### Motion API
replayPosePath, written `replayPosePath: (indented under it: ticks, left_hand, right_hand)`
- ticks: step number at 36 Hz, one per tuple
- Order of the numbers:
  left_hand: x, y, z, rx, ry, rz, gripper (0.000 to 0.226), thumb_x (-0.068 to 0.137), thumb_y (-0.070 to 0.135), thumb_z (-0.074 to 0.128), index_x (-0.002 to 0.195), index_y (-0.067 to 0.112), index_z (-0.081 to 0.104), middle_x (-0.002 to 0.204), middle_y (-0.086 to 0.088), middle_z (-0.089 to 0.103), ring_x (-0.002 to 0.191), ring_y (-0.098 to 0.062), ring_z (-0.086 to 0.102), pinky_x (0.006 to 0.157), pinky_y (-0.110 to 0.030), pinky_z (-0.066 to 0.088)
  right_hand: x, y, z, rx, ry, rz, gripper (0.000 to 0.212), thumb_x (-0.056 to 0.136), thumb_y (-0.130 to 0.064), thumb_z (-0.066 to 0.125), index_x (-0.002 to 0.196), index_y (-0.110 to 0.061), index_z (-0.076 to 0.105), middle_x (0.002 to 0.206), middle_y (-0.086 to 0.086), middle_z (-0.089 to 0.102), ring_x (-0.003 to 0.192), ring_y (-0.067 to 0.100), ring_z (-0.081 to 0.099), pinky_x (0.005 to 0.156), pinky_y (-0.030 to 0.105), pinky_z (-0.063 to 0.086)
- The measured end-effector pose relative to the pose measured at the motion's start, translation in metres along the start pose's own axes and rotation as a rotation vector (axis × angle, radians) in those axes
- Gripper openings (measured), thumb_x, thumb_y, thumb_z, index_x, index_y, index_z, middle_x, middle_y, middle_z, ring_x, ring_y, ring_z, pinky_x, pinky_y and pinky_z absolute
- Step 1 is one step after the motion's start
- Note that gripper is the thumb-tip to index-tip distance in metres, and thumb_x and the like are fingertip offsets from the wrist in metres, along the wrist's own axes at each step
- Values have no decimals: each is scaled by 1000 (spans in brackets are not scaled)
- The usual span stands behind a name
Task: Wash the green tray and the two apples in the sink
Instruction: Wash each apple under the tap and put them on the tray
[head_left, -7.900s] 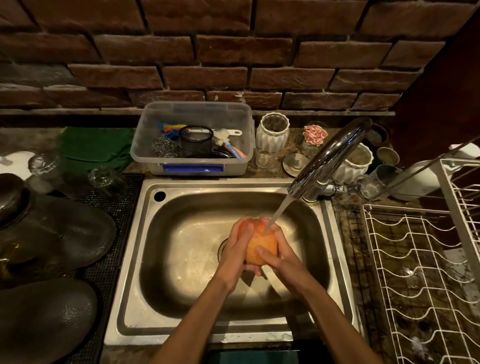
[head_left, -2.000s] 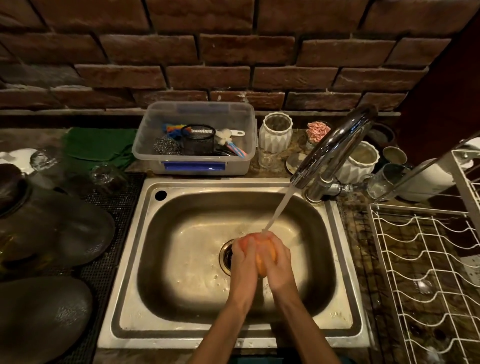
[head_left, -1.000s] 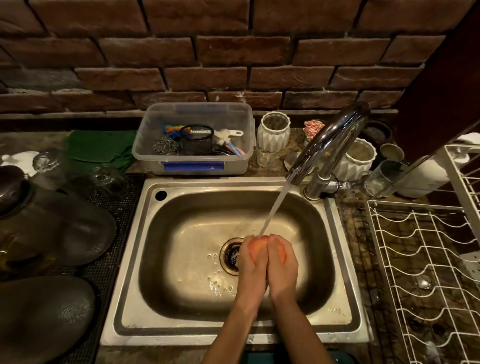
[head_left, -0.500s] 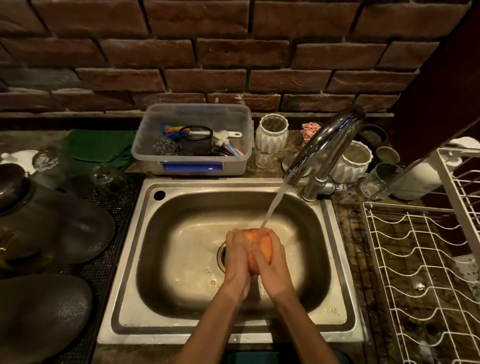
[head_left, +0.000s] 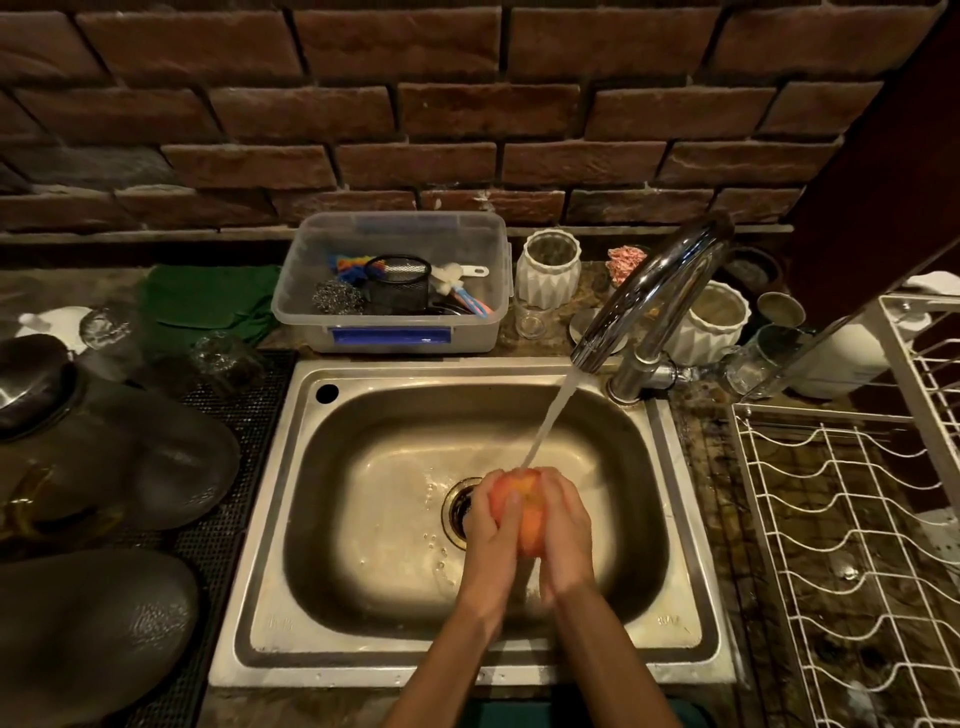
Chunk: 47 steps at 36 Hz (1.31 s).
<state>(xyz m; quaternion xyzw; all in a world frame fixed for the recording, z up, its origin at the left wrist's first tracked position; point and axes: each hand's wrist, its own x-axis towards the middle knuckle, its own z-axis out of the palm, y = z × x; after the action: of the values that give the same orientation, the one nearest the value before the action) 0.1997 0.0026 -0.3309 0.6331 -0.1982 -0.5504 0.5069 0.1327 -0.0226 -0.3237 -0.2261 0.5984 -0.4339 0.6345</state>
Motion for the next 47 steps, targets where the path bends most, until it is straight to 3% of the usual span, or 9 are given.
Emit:
replayPosePath:
  ticks: [4, 8, 13, 17, 28, 37, 40, 43, 47]
  left_hand:
    - [7, 7, -4, -120, 30, -104, 20, 100, 36, 54, 119, 35, 58, 122, 0, 63, 106, -17, 68, 88, -43, 61]
    - [8, 16, -11, -136, -16, -206, 18, 98, 40, 55, 111, 29, 61, 118, -3, 65, 107, -24, 66, 81, -57, 59]
    - [2, 16, -23, -63, 13, -211, 22, 92, 41, 64, 111, 29, 66, 120, -4, 62, 106, -28, 64, 75, -60, 60]
    - [-3, 20, -35, 11, 7, -249, 30, 84, 44, 73, 107, 27, 66, 117, -6, 61, 102, -33, 65, 73, -61, 59]
    - [-18, 33, -60, 133, -32, -319, 50, 77, 54, 74, 113, 22, 59, 113, -7, 62, 101, -30, 65, 78, -55, 61]
    - [-36, 49, -73, 190, -118, -289, 50, 77, 65, 69, 110, 28, 62, 121, -7, 60, 103, -31, 66, 72, -45, 64]
    - [-48, 55, -80, 294, -176, -272, 50, 72, 73, 68, 109, 39, 63, 122, -5, 60, 104, -31, 67, 89, -47, 59]
    - [-60, 59, -82, 202, -244, -316, 43, 75, 57, 76, 111, 36, 64, 126, -12, 57, 104, -37, 68, 91, -48, 58]
    - [-77, 68, -77, 149, -298, -298, 30, 86, 33, 74, 112, 27, 60, 121, -13, 55, 102, -39, 68, 73, -40, 63]
  right_hand:
    - [0, 9, -3, -46, -82, 37, 25, 99, -31, 57, 121, -41, 62, 124, -1, 66, 106, 18, 68, 68, 22, 58]
    - [0, 15, -14, 5, -166, 117, 37, 97, -27, 61, 129, -43, 53, 137, 4, 54, 113, 27, 64, 73, 31, 60]
    - [-6, 16, -24, 50, -211, 222, 46, 79, -33, 71, 122, -36, 56, 129, 8, 56, 94, 30, 72, 66, 42, 62]
    - [-15, 13, -28, 23, -282, 305, 46, 78, -38, 70, 122, -32, 58, 131, 11, 56, 108, 35, 66, 74, 44, 62]
    - [-35, -3, -28, 51, -367, 469, 48, 84, -31, 74, 126, -10, 62, 126, 26, 63, 102, 41, 72, 73, 44, 63]
    - [-58, -21, -24, -204, -377, 345, 49, 75, -60, 78, 117, -39, 67, 127, 8, 65, 106, 38, 71, 80, 43, 61]
    - [-66, -28, -28, -226, -404, 315, 48, 76, -56, 80, 120, -44, 66, 130, 9, 65, 107, 34, 72, 72, 37, 63]
    - [-72, -33, -34, -196, -418, 277, 47, 76, -39, 84, 121, -36, 69, 129, 11, 64, 107, 32, 72, 73, 35, 62]
    - [-84, -39, -45, -180, -412, 267, 47, 72, -23, 85, 116, -26, 69, 124, 18, 66, 106, 36, 71, 75, 40, 62]
